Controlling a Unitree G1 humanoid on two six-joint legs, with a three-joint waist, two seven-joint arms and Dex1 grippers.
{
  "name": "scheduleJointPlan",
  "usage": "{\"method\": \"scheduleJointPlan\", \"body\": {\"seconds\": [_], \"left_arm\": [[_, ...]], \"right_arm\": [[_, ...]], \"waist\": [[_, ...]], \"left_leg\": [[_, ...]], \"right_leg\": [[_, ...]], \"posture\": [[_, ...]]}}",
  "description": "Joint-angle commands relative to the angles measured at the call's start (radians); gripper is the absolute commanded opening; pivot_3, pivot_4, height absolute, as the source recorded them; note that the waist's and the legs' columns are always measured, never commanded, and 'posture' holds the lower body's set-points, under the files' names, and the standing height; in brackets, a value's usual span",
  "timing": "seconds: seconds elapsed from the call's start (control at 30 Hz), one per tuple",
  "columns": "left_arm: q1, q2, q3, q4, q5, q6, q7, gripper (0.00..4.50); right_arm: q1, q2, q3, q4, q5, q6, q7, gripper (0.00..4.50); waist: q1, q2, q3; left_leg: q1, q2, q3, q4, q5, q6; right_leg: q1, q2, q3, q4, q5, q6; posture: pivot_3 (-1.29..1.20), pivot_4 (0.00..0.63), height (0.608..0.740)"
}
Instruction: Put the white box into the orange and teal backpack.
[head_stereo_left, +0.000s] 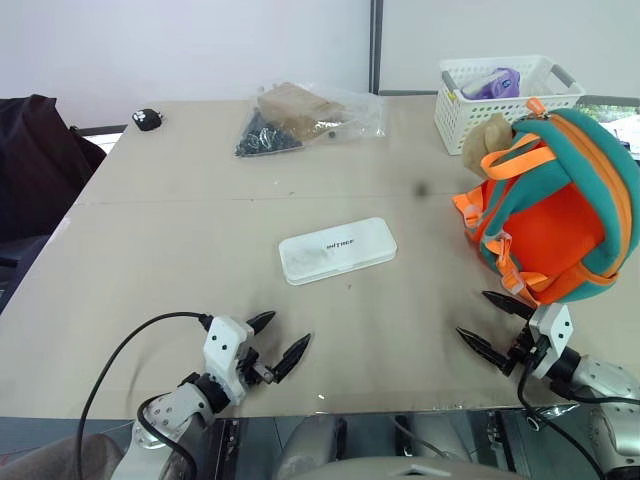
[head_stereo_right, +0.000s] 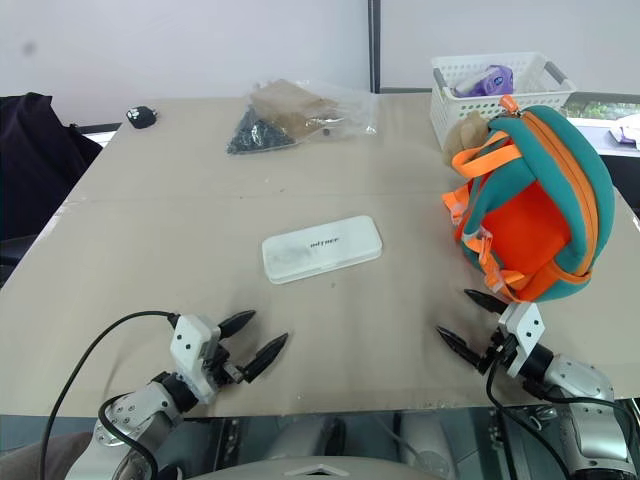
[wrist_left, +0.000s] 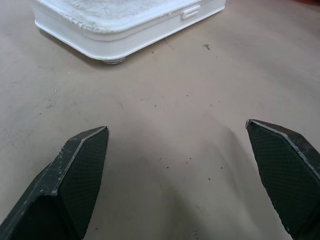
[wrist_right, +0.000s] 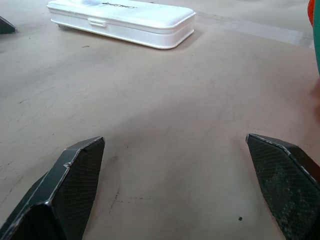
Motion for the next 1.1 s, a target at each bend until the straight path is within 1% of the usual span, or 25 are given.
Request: {"method": "scheduleJointPlan", "body": {"seconds": [0.03, 0.13, 0.63, 0.73, 0.83, 0.9, 0.93, 1.0, 1.03, 1.07, 1.1], "left_arm": [[0.011, 0.0, 0.026, 0.042, 0.001, 0.012, 0.014, 4.5], [0.007, -0.005, 0.034, 0.042, -0.027, 0.002, -0.006, 4.5], [-0.011, 0.02, 0.058, 0.052, -0.062, 0.004, -0.041, 4.5], [-0.026, 0.031, 0.092, 0.045, -0.113, 0.029, -0.058, 4.5], [-0.051, 0.085, 0.176, 0.036, -0.249, 0.149, -0.092, 4.5], [-0.079, 0.147, 0.259, 0.048, -0.431, 0.32, -0.116, 4.5], [-0.094, 0.196, 0.3, 0.065, -0.525, 0.406, -0.154, 4.5], [-0.165, 0.277, 0.362, 0.152, -0.657, 0.573, -0.178, 4.5], [-0.204, 0.311, 0.38, 0.205, -0.703, 0.64, -0.19, 4.5], [-0.249, 0.342, 0.381, 0.26, -0.704, 0.672, -0.206, 4.5], [-0.295, 0.367, 0.376, 0.314, -0.706, 0.705, -0.224, 4.5]], "right_arm": [[0.0, -0.002, -0.001, 0.006, -0.001, -0.003, -0.004, 4.48], [0.001, 0.0, 0.001, 0.005, -0.007, 0.0, -0.012, 4.48], [-0.009, 0.004, 0.005, 0.012, -0.012, -0.001, -0.013, 4.48], [-0.019, 0.005, 0.009, 0.003, -0.015, 0.007, -0.02, 4.48], [-0.048, 0.015, 0.031, -0.04, -0.012, 0.049, -0.045, 4.48], [-0.087, 0.038, 0.043, -0.075, -0.011, 0.114, -0.107, 4.48], [-0.121, 0.05, 0.055, -0.087, -0.025, 0.139, -0.139, 4.48], [-0.202, 0.079, 0.075, -0.071, -0.101, 0.125, -0.225, 4.48], [-0.238, 0.098, 0.08, -0.06, -0.124, 0.124, -0.263, 3.99], [-0.274, 0.113, 0.09, -0.049, -0.154, 0.133, -0.305, 3.9], [-0.308, 0.128, 0.102, -0.035, -0.177, 0.133, -0.333, 3.51]], "waist": [[0.0, 0.0, 0.0], [0.0, 0.0, 0.0], [0.0, -0.003, 0.002], [-0.001, -0.004, 0.004], [-0.004, -0.006, 0.006], [-0.004, -0.006, 0.007], [-0.003, -0.006, 0.009], [-0.003, -0.007, 0.013], [-0.003, -0.007, 0.013], [-0.003, -0.006, 0.013], [-0.002, -0.006, 0.014]], "left_leg": [[0.0, 0.0, 0.0, 0.0, 0.0, 0.0], [0.0, 0.0, 0.0, 0.0, 0.0, 0.0], [0.0, 0.0, 0.0, 0.0, 0.0, 0.0], [0.0, 0.0, 0.0, 0.0, 0.0, 0.0], [0.0, 0.001, 0.0, 0.0, 0.0, 0.0], [-0.001, 0.001, -0.001, 0.0, 0.0, 0.0], [-0.001, 0.001, 0.0, 0.0, 0.0, -0.001], [-0.002, 0.001, -0.001, 0.0, 0.002, -0.004], [-0.003, 0.0, -0.001, 0.001, 0.003, -0.005], [-0.004, 0.0, -0.001, 0.001, 0.003, -0.005], [-0.003, -0.001, -0.001, 0.001, 0.003, -0.005]], "right_leg": [[0.0, 0.0, 0.0, 0.0, 0.0, 0.0], [0.0, 0.0, 0.0, 0.0, 0.0, 0.0], [0.0, 0.0, 0.0, 0.0, 0.0, 0.0], [0.0, 0.0, 0.0, 0.0, 0.0, 0.0], [0.0, 0.001, 0.0, 0.0, 0.0, 0.0], [-0.001, 0.002, -0.001, 0.0, 0.0, 0.0], [-0.001, 0.002, -0.001, 0.0, 0.0, 0.0], [-0.003, 0.001, -0.001, 0.001, 0.0, 0.0], [-0.004, 0.001, -0.003, 0.001, 0.0, 0.0], [-0.005, 0.002, -0.004, 0.001, 0.0, 0.0], [-0.005, 0.001, -0.005, 0.001, 0.0, 0.0]], "posture": [[0.0, 0.15, 0.74], [0.0, 0.15, 0.74], [0.0, 0.15, 0.74], [0.0, 0.15, 0.74], [0.0, 0.15, 0.74], [0.0, 0.15, 0.74], [0.0, 0.15, 0.74], [0.0, 0.15, 0.74], [0.0, 0.15, 0.74], [0.0, 0.15, 0.74], [0.0, 0.15, 0.74]]}}
